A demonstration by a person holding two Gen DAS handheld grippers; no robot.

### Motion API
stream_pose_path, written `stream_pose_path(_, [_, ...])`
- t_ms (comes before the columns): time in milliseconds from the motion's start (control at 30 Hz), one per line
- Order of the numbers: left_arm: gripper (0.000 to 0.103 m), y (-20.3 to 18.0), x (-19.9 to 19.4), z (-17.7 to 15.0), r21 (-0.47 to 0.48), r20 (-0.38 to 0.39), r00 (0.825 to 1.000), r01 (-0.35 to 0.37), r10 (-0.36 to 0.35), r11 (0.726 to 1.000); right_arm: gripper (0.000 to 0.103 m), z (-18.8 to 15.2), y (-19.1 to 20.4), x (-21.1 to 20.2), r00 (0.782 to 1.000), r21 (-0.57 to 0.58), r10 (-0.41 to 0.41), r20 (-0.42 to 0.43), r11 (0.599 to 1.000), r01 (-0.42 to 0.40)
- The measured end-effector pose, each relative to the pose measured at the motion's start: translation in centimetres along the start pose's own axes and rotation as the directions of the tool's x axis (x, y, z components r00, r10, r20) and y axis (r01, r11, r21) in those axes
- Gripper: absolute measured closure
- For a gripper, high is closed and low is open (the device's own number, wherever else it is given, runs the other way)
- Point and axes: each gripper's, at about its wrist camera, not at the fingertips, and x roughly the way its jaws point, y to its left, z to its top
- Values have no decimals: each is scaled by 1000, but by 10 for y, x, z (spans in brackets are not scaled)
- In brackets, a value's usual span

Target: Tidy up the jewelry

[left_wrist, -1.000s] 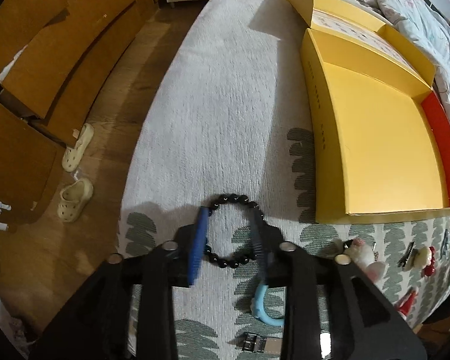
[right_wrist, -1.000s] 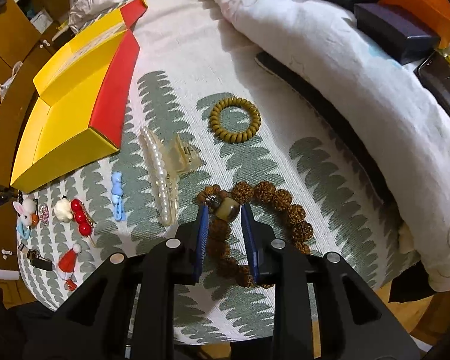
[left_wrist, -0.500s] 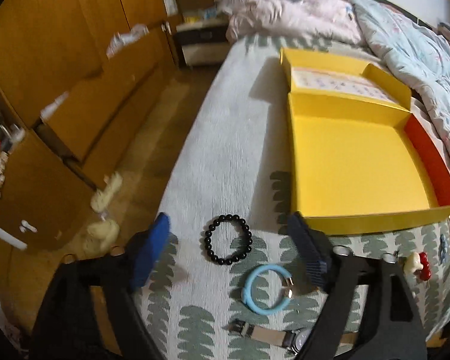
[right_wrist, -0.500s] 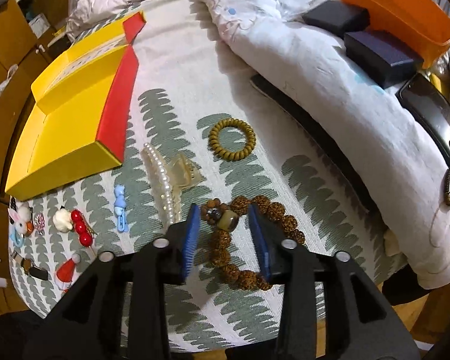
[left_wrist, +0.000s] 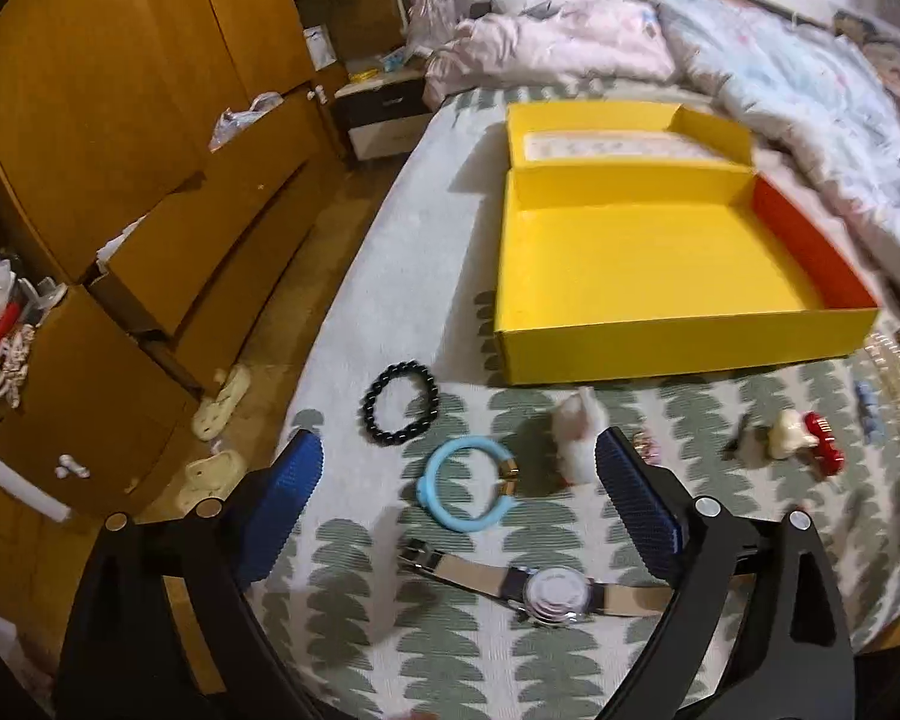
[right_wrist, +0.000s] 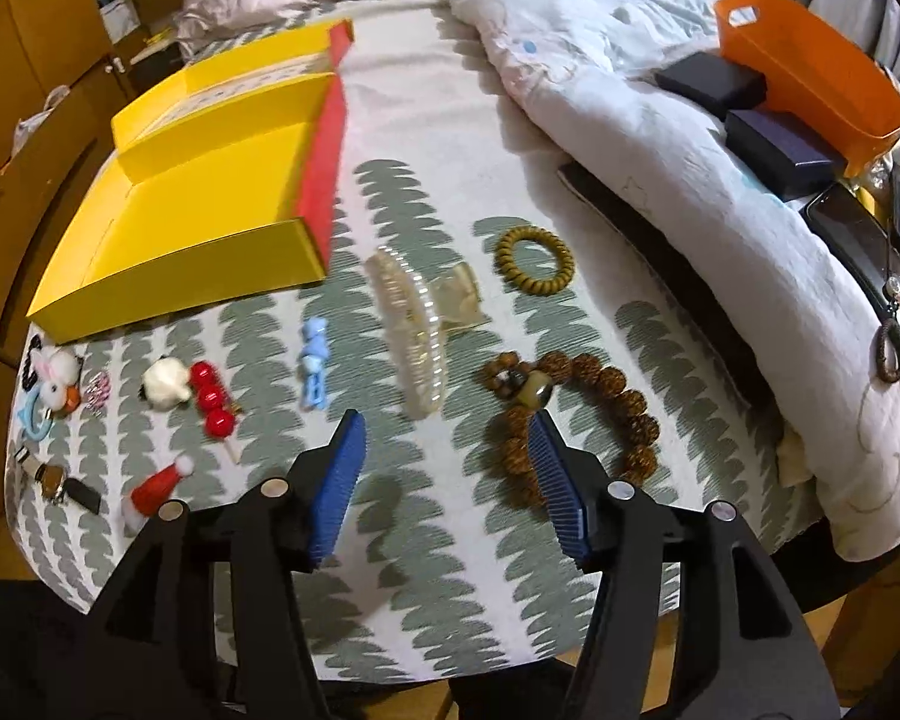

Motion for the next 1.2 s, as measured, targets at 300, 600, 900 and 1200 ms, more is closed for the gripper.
stream_pose_path(300, [6, -1, -34, -12, -33, 114, 993, 30, -26, 999, 43, -21, 12, 7, 1000, -26, -24, -19, 999, 24])
stream_pose_path(600, [6, -3, -27, -11, -34, 92, 995, 42, -38, 999, 43, -26, 14, 13, 998, -30, -39, -41, 999, 38])
stream_pose_path(900, [6, -10, -23, -14, -17, 56, 997, 49, -48, 999, 43, -29, 12, 12, 998, -28, -43, -48, 999, 41])
stream_pose_path(1200, [6, -10, -28, -17, -21, 73, 996, 57, -55, 998, 43, -33, 11, 13, 998, -26, -38, -56, 999, 36])
